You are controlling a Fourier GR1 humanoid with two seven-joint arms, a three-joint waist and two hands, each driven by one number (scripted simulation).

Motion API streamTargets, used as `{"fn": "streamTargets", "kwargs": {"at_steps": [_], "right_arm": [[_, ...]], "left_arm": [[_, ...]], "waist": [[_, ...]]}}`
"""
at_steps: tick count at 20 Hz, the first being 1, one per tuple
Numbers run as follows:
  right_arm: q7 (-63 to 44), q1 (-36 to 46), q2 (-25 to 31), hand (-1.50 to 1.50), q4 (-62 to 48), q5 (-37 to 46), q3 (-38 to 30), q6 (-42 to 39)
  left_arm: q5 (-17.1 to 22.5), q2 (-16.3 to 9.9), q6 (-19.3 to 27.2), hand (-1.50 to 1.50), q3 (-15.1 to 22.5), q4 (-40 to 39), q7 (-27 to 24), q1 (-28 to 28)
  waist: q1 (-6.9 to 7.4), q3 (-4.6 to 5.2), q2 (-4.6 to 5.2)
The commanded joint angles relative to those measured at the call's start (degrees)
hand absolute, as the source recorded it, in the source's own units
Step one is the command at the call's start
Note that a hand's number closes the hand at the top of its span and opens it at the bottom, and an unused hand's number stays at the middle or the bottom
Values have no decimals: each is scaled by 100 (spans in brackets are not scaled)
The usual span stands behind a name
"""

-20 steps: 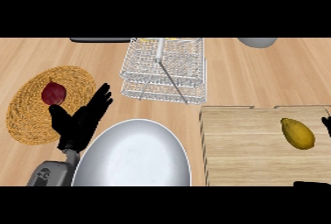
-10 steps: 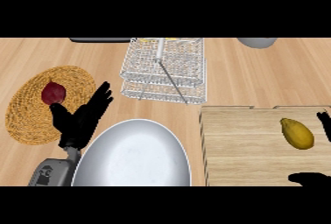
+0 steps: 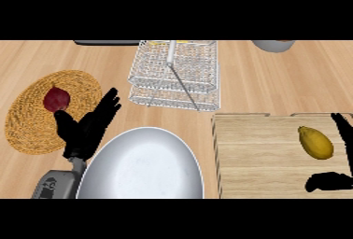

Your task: Pick the lemon from the tray and place it in the tiered basket

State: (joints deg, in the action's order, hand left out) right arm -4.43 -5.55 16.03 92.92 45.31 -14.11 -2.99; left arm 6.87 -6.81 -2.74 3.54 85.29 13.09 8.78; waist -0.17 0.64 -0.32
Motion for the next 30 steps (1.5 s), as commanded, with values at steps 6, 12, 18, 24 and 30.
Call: {"fn": "streamTargets", "kwargs": {"at_steps": [6, 12, 18, 24, 30], "right_arm": [[599, 851, 121, -150, -1598, 85, -191, 442], [1046, 502, -226, 150, -1106, 33, 243, 344], [1171, 840, -15, 150, -1367, 219, 128, 456], [16, 242, -929, 150, -339, 1020, 843, 650], [-1886, -279, -1553, 150, 355, 2099, 1648, -152]], "left_arm": [[-65, 50, 10, 0, -84, 105, 203, 112], [-299, 306, 199, 0, 96, -25, 66, 133], [-65, 94, -146, 0, -114, -57, 21, 93], [-24, 104, -100, 0, -205, -45, 59, 197], [-150, 46, -108, 0, -62, 172, 112, -107]], "waist": [[43, -67, 39], [13, -66, 32], [24, -65, 36], [-36, -53, 26], [-1, -30, -25]]}}
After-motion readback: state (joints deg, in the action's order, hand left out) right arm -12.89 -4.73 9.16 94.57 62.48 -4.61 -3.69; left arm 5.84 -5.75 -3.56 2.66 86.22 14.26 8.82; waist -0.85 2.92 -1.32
